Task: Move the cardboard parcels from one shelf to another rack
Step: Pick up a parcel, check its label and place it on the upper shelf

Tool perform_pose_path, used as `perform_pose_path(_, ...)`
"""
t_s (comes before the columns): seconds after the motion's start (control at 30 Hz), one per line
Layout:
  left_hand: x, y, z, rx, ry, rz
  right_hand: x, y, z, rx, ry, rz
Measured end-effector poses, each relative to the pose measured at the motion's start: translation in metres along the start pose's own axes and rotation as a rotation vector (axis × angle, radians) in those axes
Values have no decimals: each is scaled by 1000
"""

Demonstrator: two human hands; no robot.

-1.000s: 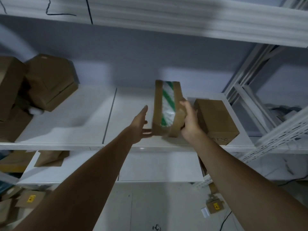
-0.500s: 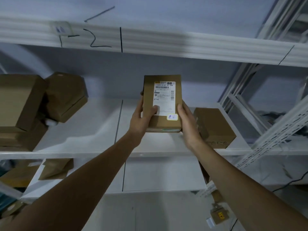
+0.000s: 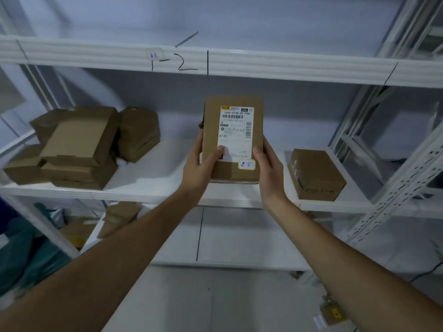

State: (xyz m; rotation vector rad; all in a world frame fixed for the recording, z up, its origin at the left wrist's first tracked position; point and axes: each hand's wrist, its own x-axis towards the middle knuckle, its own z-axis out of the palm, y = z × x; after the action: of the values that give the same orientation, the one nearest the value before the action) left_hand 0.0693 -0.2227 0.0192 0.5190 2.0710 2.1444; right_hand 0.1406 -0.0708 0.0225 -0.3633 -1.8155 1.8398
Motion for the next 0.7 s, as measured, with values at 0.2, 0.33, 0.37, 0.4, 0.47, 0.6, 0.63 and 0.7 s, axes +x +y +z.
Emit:
perform_pose_path(0.2, -59, 34, -48, 54, 101, 86, -55, -26, 36, 8, -40, -40)
perform_pose_path(0.33, -84, 73, -90, 84, 145, 117, -81, -57, 71, 67, -106, -85)
perform_pose_path(0.37, -88, 84, -100, 96, 155, 133, -84, -66, 80, 85, -115, -95)
perform_pose_path(0.4, -90, 96, -108, 99, 162, 151, -86, -75, 90, 99, -123, -105)
perform_pose_path(0.47, -91, 120, -126, 95, 183, 173, -88, -94, 110, 133, -142, -119)
perform_pose_path(0.6, -84, 149, -170, 93, 216, 194, -91, -126, 157, 183, -173, -134)
perform_pose_path(0.63, -84, 156, -181, 117, 228, 207, -91, -132, 170, 179, -178, -141)
perform_pose_path(0.7, -82, 166, -208, 187, 252, 246, -90, -139, 201, 186, -200, -165)
